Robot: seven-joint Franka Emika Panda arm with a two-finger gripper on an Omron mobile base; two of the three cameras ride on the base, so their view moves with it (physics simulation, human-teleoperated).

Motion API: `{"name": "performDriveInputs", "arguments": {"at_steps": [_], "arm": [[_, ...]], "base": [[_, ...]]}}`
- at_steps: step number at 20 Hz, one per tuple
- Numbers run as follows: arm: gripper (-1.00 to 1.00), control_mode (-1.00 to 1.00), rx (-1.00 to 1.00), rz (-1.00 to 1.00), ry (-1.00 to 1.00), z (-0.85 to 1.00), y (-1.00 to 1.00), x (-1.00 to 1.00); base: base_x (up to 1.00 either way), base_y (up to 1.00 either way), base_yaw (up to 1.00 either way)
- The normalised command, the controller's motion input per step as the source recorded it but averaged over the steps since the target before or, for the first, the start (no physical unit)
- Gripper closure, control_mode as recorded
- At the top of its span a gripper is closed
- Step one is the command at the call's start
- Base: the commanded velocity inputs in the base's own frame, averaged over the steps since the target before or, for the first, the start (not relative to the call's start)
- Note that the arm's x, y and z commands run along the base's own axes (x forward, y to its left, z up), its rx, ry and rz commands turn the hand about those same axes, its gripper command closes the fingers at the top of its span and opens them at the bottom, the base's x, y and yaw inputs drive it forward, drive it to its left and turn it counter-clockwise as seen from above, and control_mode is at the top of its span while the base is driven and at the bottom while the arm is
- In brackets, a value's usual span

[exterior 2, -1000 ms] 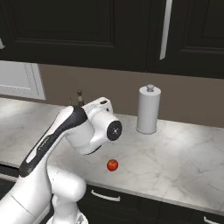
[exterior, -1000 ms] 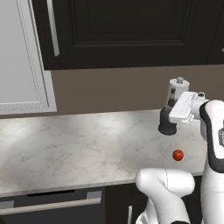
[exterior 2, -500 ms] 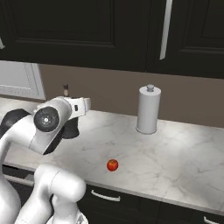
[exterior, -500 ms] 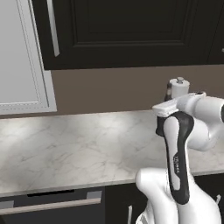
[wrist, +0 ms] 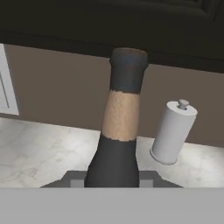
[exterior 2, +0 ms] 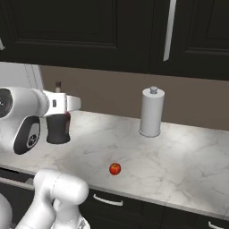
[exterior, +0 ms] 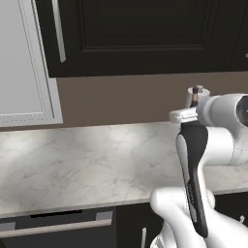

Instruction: Place the liquors on the top shelf of the fridge to keep them out of children's reach, and place the apple on lower shelves for easy access.

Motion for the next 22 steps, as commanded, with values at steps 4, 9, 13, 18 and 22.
{"name": "performDriveInputs", "arguments": {"at_steps": [4, 9, 13, 18, 22], "arm": [[1.00, -1.00, -0.02, -0.02, 0.00, 0.12, 0.00, -0.41], [1.00, 1.00, -0.01, 0.00, 0.00, 0.14, 0.00, -0.20], [1.00, 1.00, 0.00, 0.00, 0.00, 0.00, 0.00, 0.00], [1.00, 1.00, 0.00, 0.00, 0.00, 0.00, 0.00, 0.00], [1.00, 1.00, 0.00, 0.00, 0.00, 0.00, 0.00, 0.00]], "base": [[0.00, 0.00, 0.00], [-0.18, 0.00, 0.00], [-0.63, -0.17, -0.03], [-0.67, -0.53, -0.13], [-0.60, -0.98, -0.30]]}}
